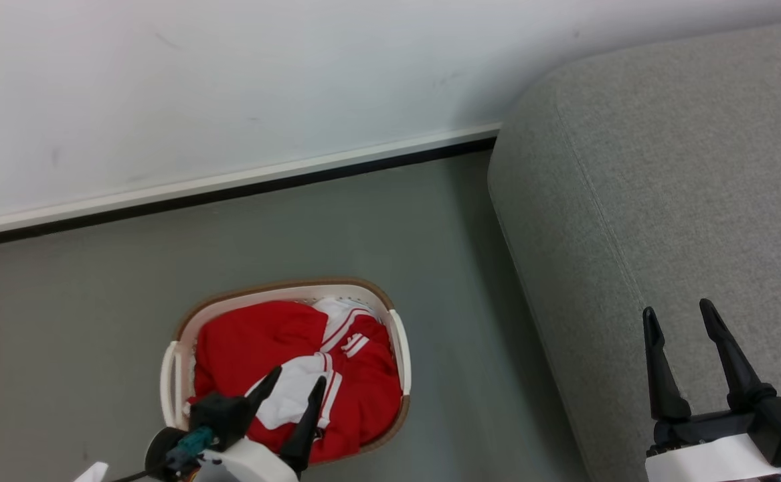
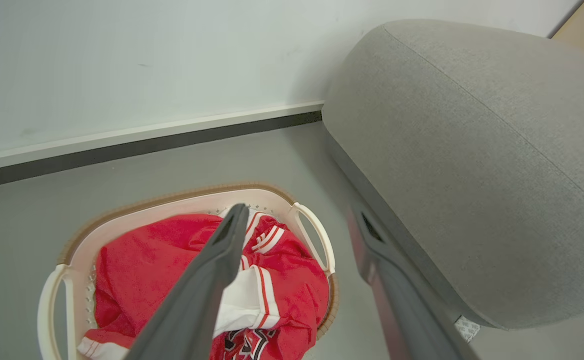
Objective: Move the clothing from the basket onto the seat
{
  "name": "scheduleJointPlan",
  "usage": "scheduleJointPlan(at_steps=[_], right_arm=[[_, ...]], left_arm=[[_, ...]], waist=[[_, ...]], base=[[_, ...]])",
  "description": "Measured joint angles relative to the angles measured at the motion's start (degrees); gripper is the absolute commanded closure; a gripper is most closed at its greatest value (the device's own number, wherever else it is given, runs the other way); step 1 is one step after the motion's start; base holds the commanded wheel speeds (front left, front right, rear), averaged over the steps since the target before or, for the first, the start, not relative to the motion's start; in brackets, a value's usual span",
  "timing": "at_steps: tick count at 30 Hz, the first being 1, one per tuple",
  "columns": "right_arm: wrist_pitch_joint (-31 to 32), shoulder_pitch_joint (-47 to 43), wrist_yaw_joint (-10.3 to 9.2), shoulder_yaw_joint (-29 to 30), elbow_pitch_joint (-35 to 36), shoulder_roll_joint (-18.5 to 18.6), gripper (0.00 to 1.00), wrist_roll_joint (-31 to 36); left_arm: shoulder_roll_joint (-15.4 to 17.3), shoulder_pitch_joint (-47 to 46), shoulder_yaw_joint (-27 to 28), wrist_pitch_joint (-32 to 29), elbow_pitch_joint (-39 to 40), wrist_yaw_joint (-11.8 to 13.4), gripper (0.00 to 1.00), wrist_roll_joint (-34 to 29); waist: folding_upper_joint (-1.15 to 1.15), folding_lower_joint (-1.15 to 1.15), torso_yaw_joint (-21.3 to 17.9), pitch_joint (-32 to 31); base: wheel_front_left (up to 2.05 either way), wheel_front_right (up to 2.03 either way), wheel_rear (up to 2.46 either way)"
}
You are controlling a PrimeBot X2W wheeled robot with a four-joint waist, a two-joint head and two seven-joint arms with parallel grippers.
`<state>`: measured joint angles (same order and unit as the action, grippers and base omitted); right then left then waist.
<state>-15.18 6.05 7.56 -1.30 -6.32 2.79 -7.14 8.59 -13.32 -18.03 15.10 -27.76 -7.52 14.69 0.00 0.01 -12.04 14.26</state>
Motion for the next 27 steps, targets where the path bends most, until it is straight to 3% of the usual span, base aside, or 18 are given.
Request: scheduleJointPlan(at_steps=[7, 27], right_arm=[[0.00, 1.49, 0.00, -0.51, 1.09, 0.02, 0.00, -1.47], [0.00, 6.14, 0.00, -2.63, 4.39, 0.03, 0.00, -4.71]], left_arm=[[2.59, -6.26, -9.75, -2.54, -7.54, 0.00, 0.00, 5.39], [9.55, -19.42, -25.21, -9.56, -18.57, 0.00, 0.00, 16.16]], waist=[[0.00, 0.00, -3.61, 4.64], [0.00, 0.00, -8.63, 18.22]], base=[[0.00, 0.00, 0.00], [0.00, 0.00, 0.00]])
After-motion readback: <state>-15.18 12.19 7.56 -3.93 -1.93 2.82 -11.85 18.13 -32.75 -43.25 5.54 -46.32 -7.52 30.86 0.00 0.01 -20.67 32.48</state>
